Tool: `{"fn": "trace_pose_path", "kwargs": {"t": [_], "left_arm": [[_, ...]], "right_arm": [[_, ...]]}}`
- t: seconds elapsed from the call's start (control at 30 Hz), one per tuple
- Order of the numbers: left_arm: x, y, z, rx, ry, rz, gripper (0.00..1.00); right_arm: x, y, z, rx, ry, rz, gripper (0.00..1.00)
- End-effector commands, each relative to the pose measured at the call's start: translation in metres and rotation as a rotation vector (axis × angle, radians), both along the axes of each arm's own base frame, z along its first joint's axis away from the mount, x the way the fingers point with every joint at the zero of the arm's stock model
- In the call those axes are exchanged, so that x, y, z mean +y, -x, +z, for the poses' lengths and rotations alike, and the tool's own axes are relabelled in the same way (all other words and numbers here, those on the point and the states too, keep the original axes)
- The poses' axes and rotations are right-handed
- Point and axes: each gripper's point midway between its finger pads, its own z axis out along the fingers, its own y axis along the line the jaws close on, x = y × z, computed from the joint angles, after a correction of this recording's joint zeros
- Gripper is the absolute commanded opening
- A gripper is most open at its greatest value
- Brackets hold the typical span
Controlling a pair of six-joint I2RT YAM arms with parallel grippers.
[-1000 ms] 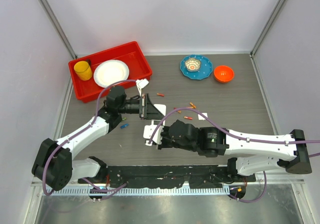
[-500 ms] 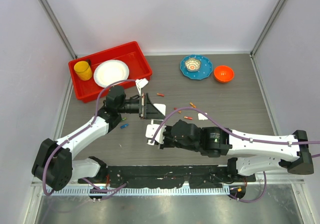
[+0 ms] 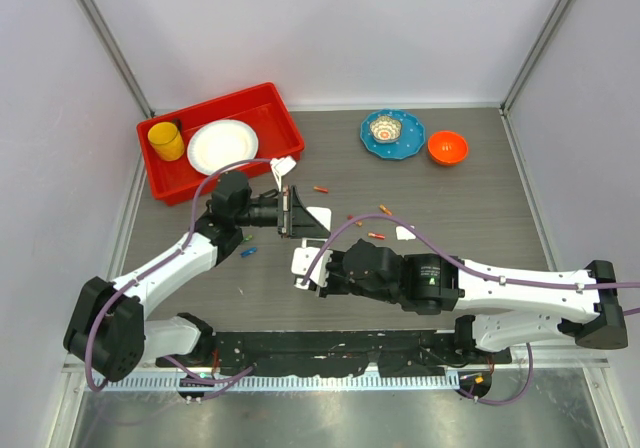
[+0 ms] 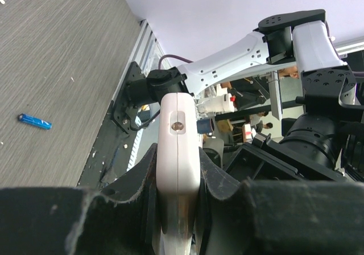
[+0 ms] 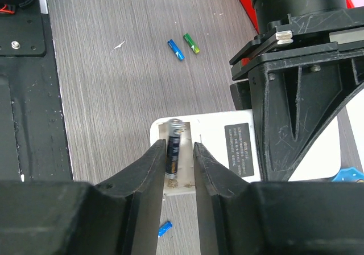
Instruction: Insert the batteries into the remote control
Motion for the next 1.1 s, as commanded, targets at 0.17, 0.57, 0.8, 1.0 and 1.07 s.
{"fn": "trace_pose_path", "kwargs": {"t": [0.17, 0.57, 0.8, 1.0, 1.07], "left_arm": [[0.0, 0.005, 0.023, -0.056, 0.056, -0.014, 0.0], [-0.001, 0.005, 0.022, -0.049, 0.053, -0.015, 0.0], [-0.002, 0.006, 0.022, -0.047, 0.053, -0.018, 0.0], [-0.002, 0.004, 0.019, -0.045, 0.049, -0.015, 0.0], [-0.002, 0.003, 0.018, -0.044, 0.048, -0.011, 0.0]], "right_arm": [[0.005, 0.003, 0.008, -0.001, -0.043, 0.008, 0.36], [0.011, -0.002, 0.018, -0.03, -0.084, -0.006, 0.36], [0.012, -0.007, 0.021, -0.049, -0.091, -0.024, 0.39], [0.007, -0.002, 0.024, -0.041, -0.109, -0.009, 0.43], [0.005, -0.003, 0.026, -0.041, -0.118, -0.014, 0.44]]}}
